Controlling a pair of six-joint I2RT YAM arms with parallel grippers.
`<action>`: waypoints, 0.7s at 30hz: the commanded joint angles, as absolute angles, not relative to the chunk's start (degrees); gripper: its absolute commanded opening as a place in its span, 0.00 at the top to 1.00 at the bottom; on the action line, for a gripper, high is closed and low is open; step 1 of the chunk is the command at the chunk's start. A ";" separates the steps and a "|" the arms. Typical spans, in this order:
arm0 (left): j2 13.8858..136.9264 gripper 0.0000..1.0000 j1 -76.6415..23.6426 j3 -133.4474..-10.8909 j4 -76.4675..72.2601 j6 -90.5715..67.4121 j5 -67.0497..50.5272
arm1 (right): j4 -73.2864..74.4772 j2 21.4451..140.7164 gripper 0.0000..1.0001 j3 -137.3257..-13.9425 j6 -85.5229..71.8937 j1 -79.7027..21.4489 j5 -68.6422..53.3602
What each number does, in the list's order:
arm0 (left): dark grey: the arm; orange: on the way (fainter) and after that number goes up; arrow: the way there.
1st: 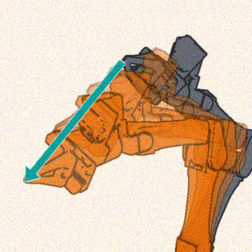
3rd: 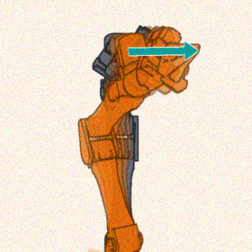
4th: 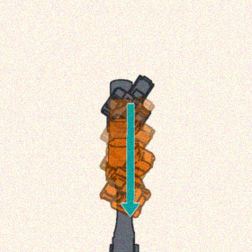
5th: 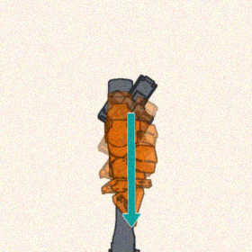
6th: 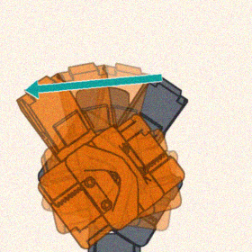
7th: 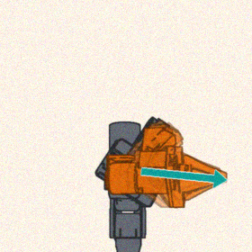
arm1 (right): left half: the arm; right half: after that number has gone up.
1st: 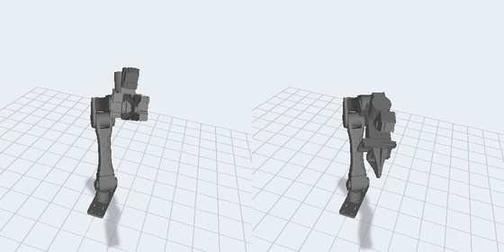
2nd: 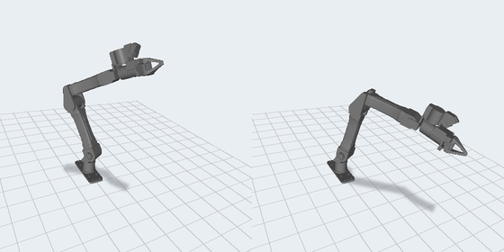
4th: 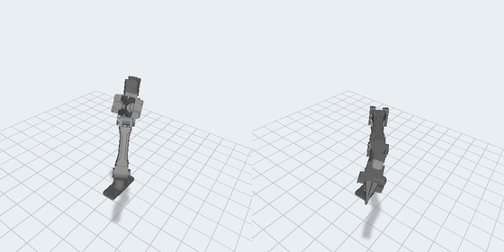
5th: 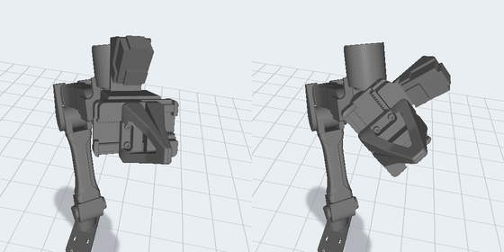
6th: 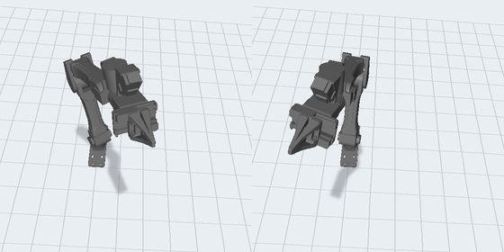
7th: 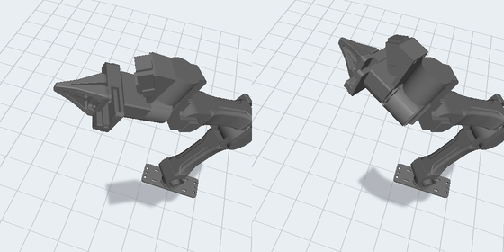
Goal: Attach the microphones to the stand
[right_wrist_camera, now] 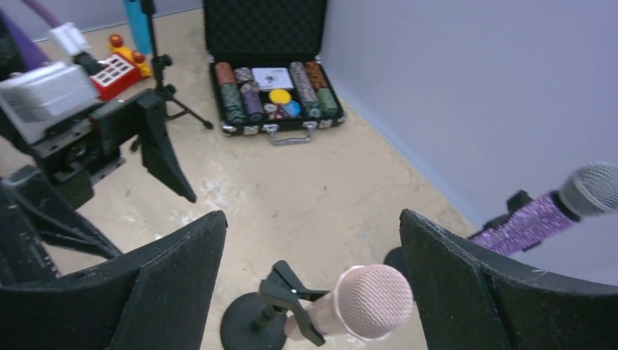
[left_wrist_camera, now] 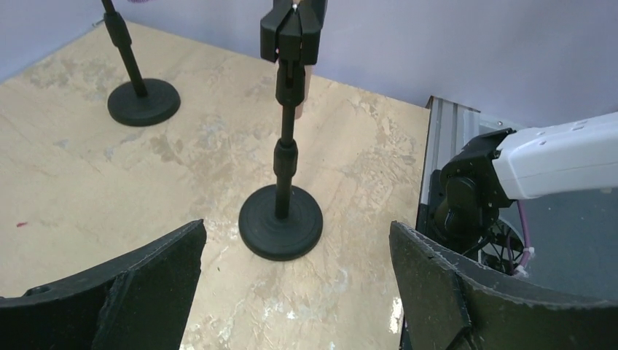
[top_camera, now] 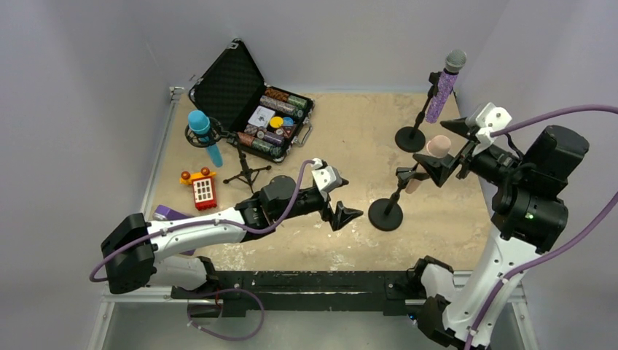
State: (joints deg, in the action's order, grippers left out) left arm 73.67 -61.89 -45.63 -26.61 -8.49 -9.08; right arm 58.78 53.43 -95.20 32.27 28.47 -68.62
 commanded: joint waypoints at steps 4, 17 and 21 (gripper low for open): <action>75.71 0.02 -61.99 -43.51 -30.98 -11.74 -11.20 | 70.99 54.38 0.09 -95.09 42.45 15.13 -71.28; 102.18 0.15 -63.37 -56.97 -47.42 -10.20 -16.84 | 69.69 51.92 0.09 -87.65 45.37 8.40 -73.14; 107.13 0.17 -63.37 -62.80 -46.78 -7.45 -14.67 | 68.64 51.02 0.09 -86.16 45.14 8.39 -73.52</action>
State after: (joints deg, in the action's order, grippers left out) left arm 104.90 -63.13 -55.79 -39.94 -10.79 -14.81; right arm 69.58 52.29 -87.15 44.31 8.67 -71.57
